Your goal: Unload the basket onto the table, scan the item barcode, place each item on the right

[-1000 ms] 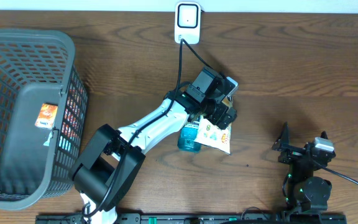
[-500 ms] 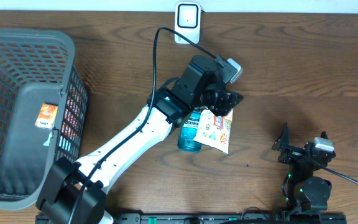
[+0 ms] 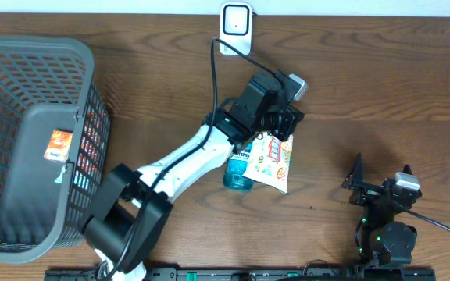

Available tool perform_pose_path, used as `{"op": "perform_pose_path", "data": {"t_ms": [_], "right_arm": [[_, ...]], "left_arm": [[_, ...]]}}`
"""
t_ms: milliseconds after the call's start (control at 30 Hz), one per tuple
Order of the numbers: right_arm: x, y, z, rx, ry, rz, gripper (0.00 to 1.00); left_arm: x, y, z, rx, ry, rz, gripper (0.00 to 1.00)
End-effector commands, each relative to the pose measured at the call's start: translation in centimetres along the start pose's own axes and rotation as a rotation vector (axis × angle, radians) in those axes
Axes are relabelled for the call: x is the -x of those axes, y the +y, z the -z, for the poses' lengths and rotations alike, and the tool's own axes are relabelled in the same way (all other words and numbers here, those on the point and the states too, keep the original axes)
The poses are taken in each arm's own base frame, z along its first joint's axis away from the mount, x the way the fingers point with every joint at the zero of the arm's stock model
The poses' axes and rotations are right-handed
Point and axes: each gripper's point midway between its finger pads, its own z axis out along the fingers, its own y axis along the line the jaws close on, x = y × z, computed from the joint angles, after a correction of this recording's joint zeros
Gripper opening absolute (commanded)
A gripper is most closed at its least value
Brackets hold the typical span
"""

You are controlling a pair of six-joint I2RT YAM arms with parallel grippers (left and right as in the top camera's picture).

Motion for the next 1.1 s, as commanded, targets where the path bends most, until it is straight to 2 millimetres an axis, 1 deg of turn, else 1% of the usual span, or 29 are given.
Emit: {"op": "perform_pose_path", "data": {"t_ms": [0,67,167,200,300,367,433,467,533,567,633,700,767,833,933,1000,1033,1067], "right_arm": [[0.0,-0.2,0.0,-0.007,0.001,0.010,0.99],[0.0,-0.2,0.0,-0.007,0.001,0.010,0.99],[0.0,-0.2,0.0,-0.007,0.000,0.009,0.99],[0.0,-0.2,0.0,-0.007,0.001,0.010,0.99],[-0.1,-0.2,0.0,-0.007,0.001,0.010,0.99],[0.0,-0.2,0.0,-0.007,0.001,0.010,0.99],[-0.1,-0.2,0.0,-0.007,0.001,0.010,0.99],[0.0,-0.2,0.0,-0.007,0.000,0.009,0.99],[0.0,-0.2,0.0,-0.007,0.001,0.010,0.99],[0.0,-0.2,0.0,-0.007,0.001,0.010,0.99],[0.0,-0.2,0.0,-0.007,0.001,0.010,0.99],[0.0,-0.2,0.0,-0.007,0.001,0.010,0.99],[0.0,-0.2,0.0,-0.007,0.000,0.009,0.99],[-0.1,-0.2,0.0,-0.007,0.001,0.010,0.99],[0.0,-0.2,0.0,-0.007,0.001,0.010,0.99],[0.0,-0.2,0.0,-0.007,0.001,0.010,0.99],[0.0,-0.2,0.0,-0.007,0.001,0.010,0.99],[0.0,-0.2,0.0,-0.007,0.001,0.010,0.99]], "left_arm": [[0.6,0.0,-0.9,-0.028,-0.023,0.071,0.15],[0.3,0.7,-1.5,-0.007,-0.025,0.100,0.15],[-0.9,3.3,-2.4,0.112,-0.022,0.193,0.15],[-1.2,3.9,-2.7,0.136,-0.020,0.221,0.15],[-3.2,4.9,-3.7,0.162,0.025,0.331,0.15],[-5.1,5.5,-3.9,0.192,0.080,0.394,0.08],[-7.2,6.9,-3.3,0.293,0.136,0.447,0.08],[-8.3,8.0,-2.7,0.367,0.161,0.470,0.08],[-10.1,9.5,-1.6,0.480,0.206,0.505,0.08],[-10.8,9.8,-1.1,0.516,0.227,0.520,0.08],[-12.1,10.0,-0.5,0.549,0.270,0.546,0.08],[-12.5,9.9,-0.4,0.555,0.290,0.549,0.08],[-12.3,9.7,-0.4,0.550,0.284,0.548,0.08],[-11.4,9.4,-0.2,0.540,0.266,0.541,0.08],[-8.1,8.4,0.6,0.502,0.205,0.487,0.09],[-5.1,7.4,1.5,0.470,0.150,0.426,0.16],[-3.6,7.0,2.1,0.461,0.118,0.402,0.17],[-2.3,6.7,2.7,0.456,0.089,0.385,0.23]]}}
